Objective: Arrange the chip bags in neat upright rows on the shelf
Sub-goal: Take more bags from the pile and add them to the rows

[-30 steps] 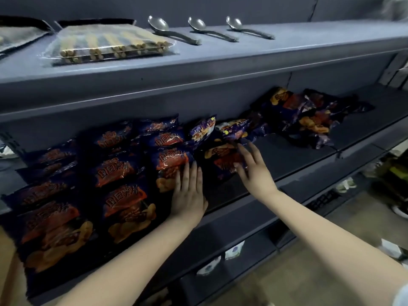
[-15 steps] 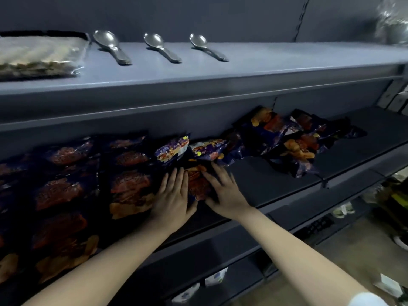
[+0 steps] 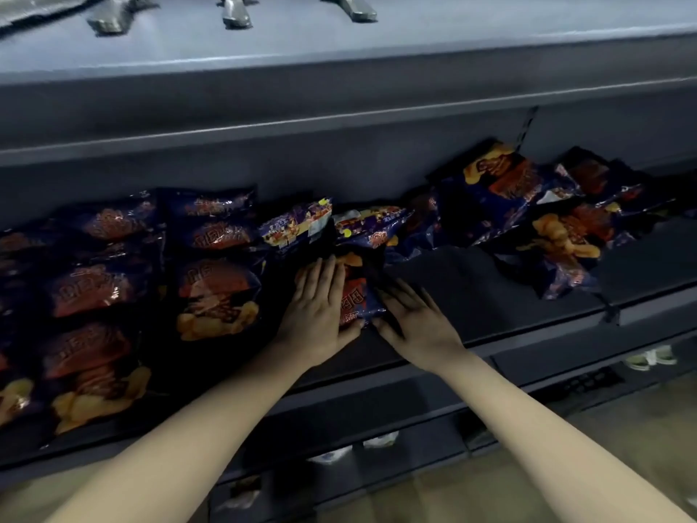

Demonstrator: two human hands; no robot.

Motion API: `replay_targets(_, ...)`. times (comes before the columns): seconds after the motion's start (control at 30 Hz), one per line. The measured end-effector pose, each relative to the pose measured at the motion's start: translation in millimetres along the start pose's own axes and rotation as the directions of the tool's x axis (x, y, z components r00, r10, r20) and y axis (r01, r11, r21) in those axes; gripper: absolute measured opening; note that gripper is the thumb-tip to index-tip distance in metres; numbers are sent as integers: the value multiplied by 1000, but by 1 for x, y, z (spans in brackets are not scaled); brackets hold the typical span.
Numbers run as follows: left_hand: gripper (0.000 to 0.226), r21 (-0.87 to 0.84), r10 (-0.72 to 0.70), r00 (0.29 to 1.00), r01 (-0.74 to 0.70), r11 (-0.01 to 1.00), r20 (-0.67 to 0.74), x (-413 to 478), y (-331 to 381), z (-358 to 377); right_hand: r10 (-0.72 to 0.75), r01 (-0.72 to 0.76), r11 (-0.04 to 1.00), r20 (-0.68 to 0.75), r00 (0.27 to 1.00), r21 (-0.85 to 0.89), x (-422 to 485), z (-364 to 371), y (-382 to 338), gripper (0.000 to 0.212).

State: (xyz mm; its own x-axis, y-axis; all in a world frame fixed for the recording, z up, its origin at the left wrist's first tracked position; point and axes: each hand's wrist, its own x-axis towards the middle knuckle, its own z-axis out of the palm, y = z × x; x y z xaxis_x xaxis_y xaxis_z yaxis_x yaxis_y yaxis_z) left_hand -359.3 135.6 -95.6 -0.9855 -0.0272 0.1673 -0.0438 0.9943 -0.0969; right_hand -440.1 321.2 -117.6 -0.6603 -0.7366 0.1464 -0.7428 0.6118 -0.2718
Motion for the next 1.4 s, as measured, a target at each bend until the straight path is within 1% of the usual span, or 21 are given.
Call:
replay_targets(0.13,93,-5,-27,1000,27,1000,13,1,-2,2,2,-1,1000,-43,999,20,3,3,1,59)
replay_targets(0.23,93,-2,-37,999,38,999,34,-2,-1,4,1,5,997,-86,996,72,1,3,-1,54)
replay_targets(0.3,93,-15,-44,997,45,999,66,-4,2,4,19,-3,992,-123,992,128,-2,4,0,45)
replay_targets(0.4,88,-95,-63,992,73,993,111,-7,1,-2,112,-56,944,-158,981,324,-2,-2,1,24)
replay_targets(0.47,89,-184,-86,993,99,978,78,-10,-6,-17,158,-69,890,-165,974,450,2,-14,1,15)
replay_targets(0.53,92,-285,-81,997,73,956,-18,-13,-15,-41,153,-66,865,-138,978,497,7,-34,0,20)
replay_targets(0.57,92,-344,-65,996,38,938,-67,-15,-19,-54,112,-30,870,-137,984,492,9,-45,1,24)
replay_targets(0.63,92,-443,-32,989,-34,896,-142,-20,-27,-80,-29,103,888,-169,985,448,12,-70,-2,26)
replay_targets(0.67,92,-463,-20,986,-61,884,-168,-22,-31,-92,-108,180,893,-191,976,412,15,-82,-5,23)
replay_targets(0.73,95,-435,12,981,-98,895,-195,-25,-40,-111,-262,329,884,-231,937,331,21,-104,-13,19)
replay_targets(0.83,100,-342,87,976,-153,927,-199,-29,-49,-126,-435,486,844,-239,868,228,31,-130,-37,22)
replay_targets(0.93,103,-362,153,981,-185,914,-115,-32,-50,-131,-563,607,780,-251,788,154,36,-140,-65,20)
replay_targets(0.97,99,-412,173,983,-183,893,-60,-33,-50,-130,-580,626,762,-258,773,163,36,-140,-73,21)
replay_targets(1.0,88,-498,187,982,-154,854,16,-35,-50,-127,-586,638,746,-267,765,192,36,-138,-82,23)
replay_targets(1.07,54,-689,189,966,-16,724,177,-42,-50,-120,-587,652,711,-289,756,264,34,-129,-96,24)
replay_targets(1.1,43,-760,180,958,54,648,222,-46,-50,-116,-585,657,696,-303,752,289,34,-124,-102,24)
replay_targets(1.13,40,-808,156,961,99,580,230,-50,-49,-113,-577,659,688,-321,751,304,34,-119,-106,24)
replay_targets(1.2,42,-867,81,982,109,486,168,-58,-50,-106,-534,639,691,-357,766,337,37,-111,-113,23)
replay_targets(1.3,44,-907,-33,994,113,406,109,-65,-55,-100,-450,575,699,-364,816,425,43,-108,-120,23)
replay_targets(1.33,45,-917,-88,990,132,377,107,-67,-58,-99,-414,541,696,-352,839,472,46,-109,-122,23)
replay_targets(1.4,40,-950,-258,962,163,266,92,-70,-66,-99,-297,441,669,-328,897,599,53,-108,-123,22)
